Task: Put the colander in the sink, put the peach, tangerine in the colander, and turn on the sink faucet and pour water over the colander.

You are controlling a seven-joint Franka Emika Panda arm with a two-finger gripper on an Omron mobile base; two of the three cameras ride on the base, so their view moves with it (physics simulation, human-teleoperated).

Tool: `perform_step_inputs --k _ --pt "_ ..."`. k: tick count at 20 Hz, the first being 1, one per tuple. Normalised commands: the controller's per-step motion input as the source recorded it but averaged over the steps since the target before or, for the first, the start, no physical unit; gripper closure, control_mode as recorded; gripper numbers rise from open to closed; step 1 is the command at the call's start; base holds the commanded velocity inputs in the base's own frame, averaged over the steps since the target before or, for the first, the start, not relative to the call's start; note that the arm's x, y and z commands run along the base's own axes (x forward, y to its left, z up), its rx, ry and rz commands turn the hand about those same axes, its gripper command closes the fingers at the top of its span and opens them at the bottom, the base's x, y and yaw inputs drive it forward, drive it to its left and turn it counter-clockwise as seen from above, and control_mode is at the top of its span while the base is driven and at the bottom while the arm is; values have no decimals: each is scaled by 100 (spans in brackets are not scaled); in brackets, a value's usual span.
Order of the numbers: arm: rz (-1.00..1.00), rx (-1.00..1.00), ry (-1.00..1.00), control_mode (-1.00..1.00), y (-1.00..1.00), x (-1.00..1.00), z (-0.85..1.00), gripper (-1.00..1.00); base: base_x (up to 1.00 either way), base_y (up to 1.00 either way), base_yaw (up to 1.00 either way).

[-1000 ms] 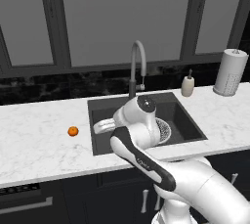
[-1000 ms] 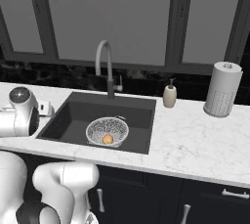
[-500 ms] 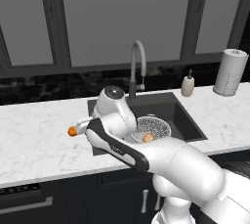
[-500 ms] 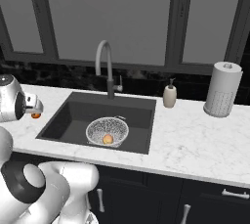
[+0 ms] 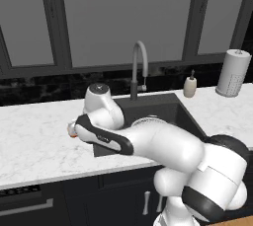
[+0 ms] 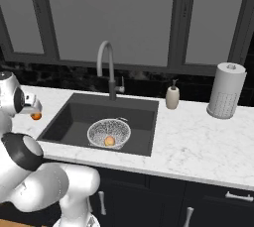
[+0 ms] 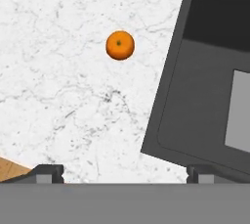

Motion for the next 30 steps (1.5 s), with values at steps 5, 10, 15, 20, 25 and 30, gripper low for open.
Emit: perform_step_inputs --k 5,10,15,20,25,30 --pt "0 -1 9 -100 0 23 -53 -100 0 0 0" --pt "0 -1 1 -100 12 21 -23 -100 0 0 0" --pt "0 -7 0 -100 28 29 -9 -100 0 0 0" --pt "0 -10 0 -100 20 25 -11 -100 0 0 0" --pt "0 -3 0 -100 8 23 -11 -100 0 0 0" --pt "0 0 0 -100 3 20 -19 -100 0 0 0"
